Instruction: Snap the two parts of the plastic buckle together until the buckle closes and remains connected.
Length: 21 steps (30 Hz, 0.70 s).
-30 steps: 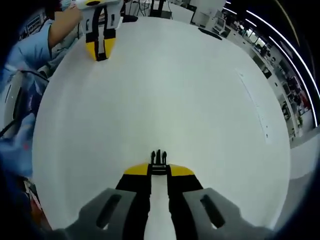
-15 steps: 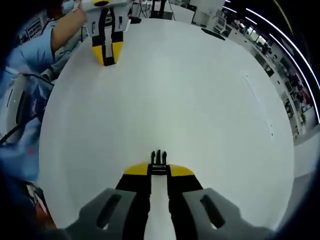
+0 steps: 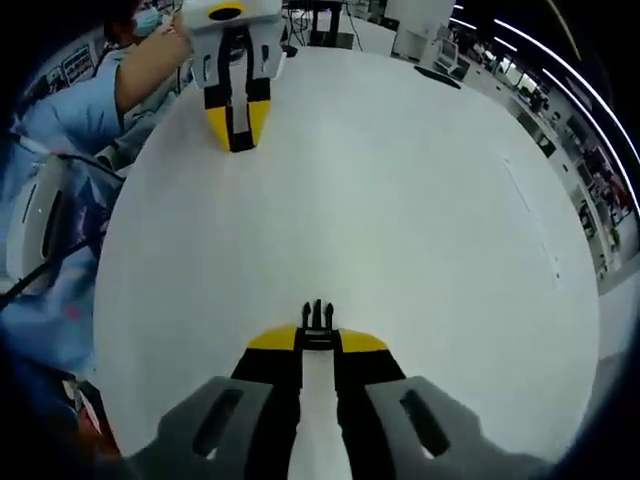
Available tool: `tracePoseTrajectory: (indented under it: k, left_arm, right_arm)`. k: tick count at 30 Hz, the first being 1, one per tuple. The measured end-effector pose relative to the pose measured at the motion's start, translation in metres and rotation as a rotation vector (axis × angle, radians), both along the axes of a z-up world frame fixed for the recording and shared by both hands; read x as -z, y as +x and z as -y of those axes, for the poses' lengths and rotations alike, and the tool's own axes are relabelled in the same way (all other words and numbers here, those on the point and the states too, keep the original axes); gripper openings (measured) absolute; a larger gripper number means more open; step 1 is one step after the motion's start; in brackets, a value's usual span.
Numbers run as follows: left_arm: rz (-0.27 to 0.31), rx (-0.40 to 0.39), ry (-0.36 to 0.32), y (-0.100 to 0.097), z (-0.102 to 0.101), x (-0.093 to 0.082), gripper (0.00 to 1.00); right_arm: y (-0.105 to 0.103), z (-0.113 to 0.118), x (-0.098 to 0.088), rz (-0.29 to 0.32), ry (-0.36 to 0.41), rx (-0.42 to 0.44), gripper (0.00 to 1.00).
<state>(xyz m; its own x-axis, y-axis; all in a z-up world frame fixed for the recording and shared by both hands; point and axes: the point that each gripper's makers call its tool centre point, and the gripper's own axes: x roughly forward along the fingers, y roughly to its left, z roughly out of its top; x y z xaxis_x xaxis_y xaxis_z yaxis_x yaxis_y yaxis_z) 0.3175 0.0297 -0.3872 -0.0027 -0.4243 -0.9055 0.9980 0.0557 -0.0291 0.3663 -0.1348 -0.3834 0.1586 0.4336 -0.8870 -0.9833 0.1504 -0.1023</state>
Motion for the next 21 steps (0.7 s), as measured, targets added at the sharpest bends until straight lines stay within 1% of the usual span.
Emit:
tracePoseTrajectory:
  k: [8, 17, 21]
  left_arm:
    - [0.004, 0.004, -0.021, 0.003, 0.008, -0.001, 0.12]
    - [0.006, 0.001, -0.034, 0.004, 0.013, 0.0, 0.12]
    - [0.009, -0.006, -0.038, 0.006, 0.016, 0.0, 0.12]
  right_arm:
    - [-0.01, -0.016, 0.0, -0.008, 0.024, -0.042, 0.12]
    - [-0.016, -0.03, 0.0, -0.011, 0.039, -0.081, 0.12]
    - [-0.021, -0.039, -0.001, -0.012, 0.042, -0.114, 0.12]
